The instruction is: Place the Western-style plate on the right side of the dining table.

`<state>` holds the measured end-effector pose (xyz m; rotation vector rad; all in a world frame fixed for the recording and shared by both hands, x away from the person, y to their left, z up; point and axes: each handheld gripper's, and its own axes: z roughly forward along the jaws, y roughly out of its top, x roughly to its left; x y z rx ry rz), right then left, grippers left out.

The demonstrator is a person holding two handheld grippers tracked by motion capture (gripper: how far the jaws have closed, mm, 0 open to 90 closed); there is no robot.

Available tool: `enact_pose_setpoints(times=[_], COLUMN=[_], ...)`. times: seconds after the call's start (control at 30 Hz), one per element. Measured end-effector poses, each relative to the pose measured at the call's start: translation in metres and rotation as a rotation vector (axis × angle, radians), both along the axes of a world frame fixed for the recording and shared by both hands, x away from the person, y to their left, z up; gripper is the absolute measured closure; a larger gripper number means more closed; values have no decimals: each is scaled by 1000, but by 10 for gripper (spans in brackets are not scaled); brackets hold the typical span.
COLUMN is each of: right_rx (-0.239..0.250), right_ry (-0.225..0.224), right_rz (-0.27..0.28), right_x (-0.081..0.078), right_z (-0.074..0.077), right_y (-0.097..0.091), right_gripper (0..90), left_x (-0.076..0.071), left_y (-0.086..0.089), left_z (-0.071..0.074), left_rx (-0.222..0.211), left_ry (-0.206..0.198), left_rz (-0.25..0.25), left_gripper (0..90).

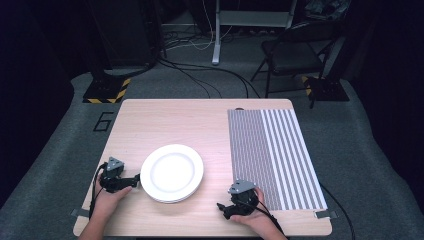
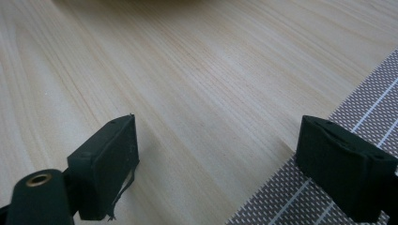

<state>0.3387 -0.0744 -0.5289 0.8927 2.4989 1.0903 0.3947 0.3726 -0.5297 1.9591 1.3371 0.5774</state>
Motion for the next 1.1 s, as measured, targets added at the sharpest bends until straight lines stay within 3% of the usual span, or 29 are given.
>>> enact_pose_setpoints(times=[0.2,0.23,0.33,0.4,0.6,0.73,0.8,0.87,0.97,1.1], right_rx=[6,-2,14,13,20,33,63,79,83,100], right_ry=[0,-1,1,1,17,9,39,57,49,35], right_rz=[-29,-36,-53,-51,-78,-88,-98,-98,-103,-120], right_x=[-1,0,0,0,1,6,11,14,17,22], right_z=[1,2,10,11,19,27,34,38,41,45], right_y=[0,0,-1,-1,-2,-3,-3,-2,-1,2], right_gripper=[179,216,257,257,287,327,393,429,443,464], left_x=[-2,-2,-4,-4,-7,-7,-7,-7,-7,-6], left_y=[2,2,3,3,1,-6,-12,-13,-19,-25], left_z=[3,3,9,10,33,52,64,67,72,74], left_rx=[-26,-33,-78,-82,-145,-138,-137,-139,-137,-169], left_ry=[6,3,58,62,46,14,-2,-4,-15,-18], left_rz=[21,30,47,51,71,65,56,51,44,43], left_gripper=[205,261,327,341,403,429,438,454,465,479])
